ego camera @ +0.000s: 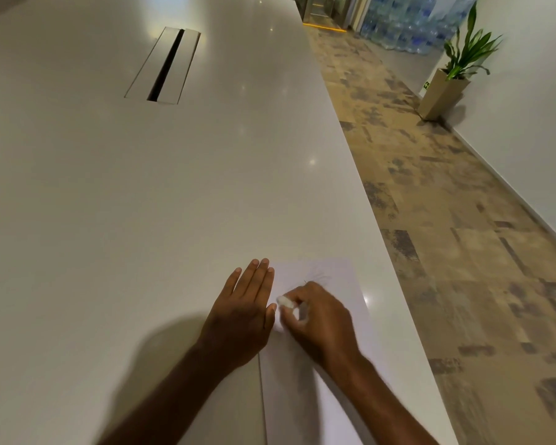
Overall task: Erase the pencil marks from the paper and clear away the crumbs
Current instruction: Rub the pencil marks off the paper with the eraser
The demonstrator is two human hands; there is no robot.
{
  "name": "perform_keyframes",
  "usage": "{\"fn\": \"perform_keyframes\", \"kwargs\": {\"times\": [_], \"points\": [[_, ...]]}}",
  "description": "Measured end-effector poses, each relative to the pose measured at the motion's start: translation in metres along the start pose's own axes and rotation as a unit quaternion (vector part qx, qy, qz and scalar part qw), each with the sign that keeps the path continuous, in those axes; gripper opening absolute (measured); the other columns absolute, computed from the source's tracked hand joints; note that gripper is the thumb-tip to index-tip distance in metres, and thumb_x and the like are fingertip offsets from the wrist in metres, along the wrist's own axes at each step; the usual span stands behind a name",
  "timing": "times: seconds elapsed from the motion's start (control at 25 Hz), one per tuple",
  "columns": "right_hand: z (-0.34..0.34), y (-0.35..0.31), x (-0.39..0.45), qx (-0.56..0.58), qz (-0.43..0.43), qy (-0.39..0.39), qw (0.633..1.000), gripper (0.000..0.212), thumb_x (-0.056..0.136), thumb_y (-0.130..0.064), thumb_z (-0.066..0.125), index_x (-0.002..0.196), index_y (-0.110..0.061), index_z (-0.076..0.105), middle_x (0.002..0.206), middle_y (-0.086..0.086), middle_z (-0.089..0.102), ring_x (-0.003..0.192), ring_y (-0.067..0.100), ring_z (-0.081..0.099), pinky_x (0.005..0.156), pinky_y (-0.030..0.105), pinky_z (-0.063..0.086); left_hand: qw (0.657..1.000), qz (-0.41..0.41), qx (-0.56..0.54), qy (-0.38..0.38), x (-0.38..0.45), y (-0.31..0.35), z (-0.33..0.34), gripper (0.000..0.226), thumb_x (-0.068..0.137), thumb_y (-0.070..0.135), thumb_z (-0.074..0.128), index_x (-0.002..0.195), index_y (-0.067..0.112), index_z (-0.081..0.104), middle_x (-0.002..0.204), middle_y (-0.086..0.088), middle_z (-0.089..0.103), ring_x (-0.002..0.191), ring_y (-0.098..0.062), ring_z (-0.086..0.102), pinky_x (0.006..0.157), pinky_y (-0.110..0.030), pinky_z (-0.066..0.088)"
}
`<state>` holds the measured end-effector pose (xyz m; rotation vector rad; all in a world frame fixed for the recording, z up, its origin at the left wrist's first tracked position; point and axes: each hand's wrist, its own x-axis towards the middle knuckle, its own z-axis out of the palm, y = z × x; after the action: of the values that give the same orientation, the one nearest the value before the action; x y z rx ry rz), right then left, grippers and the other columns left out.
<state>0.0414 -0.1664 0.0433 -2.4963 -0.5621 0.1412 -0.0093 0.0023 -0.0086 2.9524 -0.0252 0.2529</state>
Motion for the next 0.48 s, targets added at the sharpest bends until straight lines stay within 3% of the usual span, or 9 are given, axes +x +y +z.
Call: {"fn": "perform_keyframes", "kwargs": {"times": [0.08,0.2,0.36,0.48], "points": [[0.000,0.009,0.009,-0.021,-0.008,0.007,1.000,0.017,0.098,-0.049,0.065,0.093,-0.035,0.072,0.091,-0.024,0.062,0.082,0.002,0.058,0.076,0.018,0.049,1.000,0.000,0.006,0.006,0.000,0.000,0.000,0.064,0.103,0.041,0.030,0.157,0.007,0.033,0.165,-0.013,0.029,0.153,-0.027,0.026,0.122,-0.048,0.028],[-0.019,0.020,0.043,-0.040,0.066,0.108,0.991,0.022,0.100,-0.047,0.061,0.087,-0.034,0.073,0.088,-0.018,0.066,0.081,0.004,0.062,0.067,0.016,0.043,1.000,0.001,0.006,0.003,0.001,0.000,0.000,0.064,0.103,0.040,0.029,0.156,0.006,0.034,0.164,-0.014,0.029,0.152,-0.028,0.028,0.121,-0.049,0.029],[-0.006,0.007,0.007,-0.020,-0.059,0.005,0.998,0.010,0.098,-0.043,0.068,0.094,-0.035,0.074,0.089,-0.025,0.059,0.081,0.004,0.059,0.076,0.020,0.052,1.000,0.003,0.001,0.006,0.001,0.000,0.003,0.063,0.102,0.041,0.032,0.156,0.007,0.035,0.163,-0.013,0.031,0.152,-0.028,0.029,0.122,-0.048,0.028],[-0.011,0.013,0.030,-0.022,-0.039,0.022,0.999,0.019,0.098,-0.051,0.066,0.096,-0.035,0.077,0.091,-0.024,0.064,0.084,0.003,0.062,0.077,0.019,0.052,1.000,0.003,0.000,0.010,0.001,-0.001,0.005,0.063,0.103,0.041,0.029,0.156,0.007,0.035,0.163,-0.013,0.031,0.152,-0.028,0.029,0.122,-0.048,0.028]]}}
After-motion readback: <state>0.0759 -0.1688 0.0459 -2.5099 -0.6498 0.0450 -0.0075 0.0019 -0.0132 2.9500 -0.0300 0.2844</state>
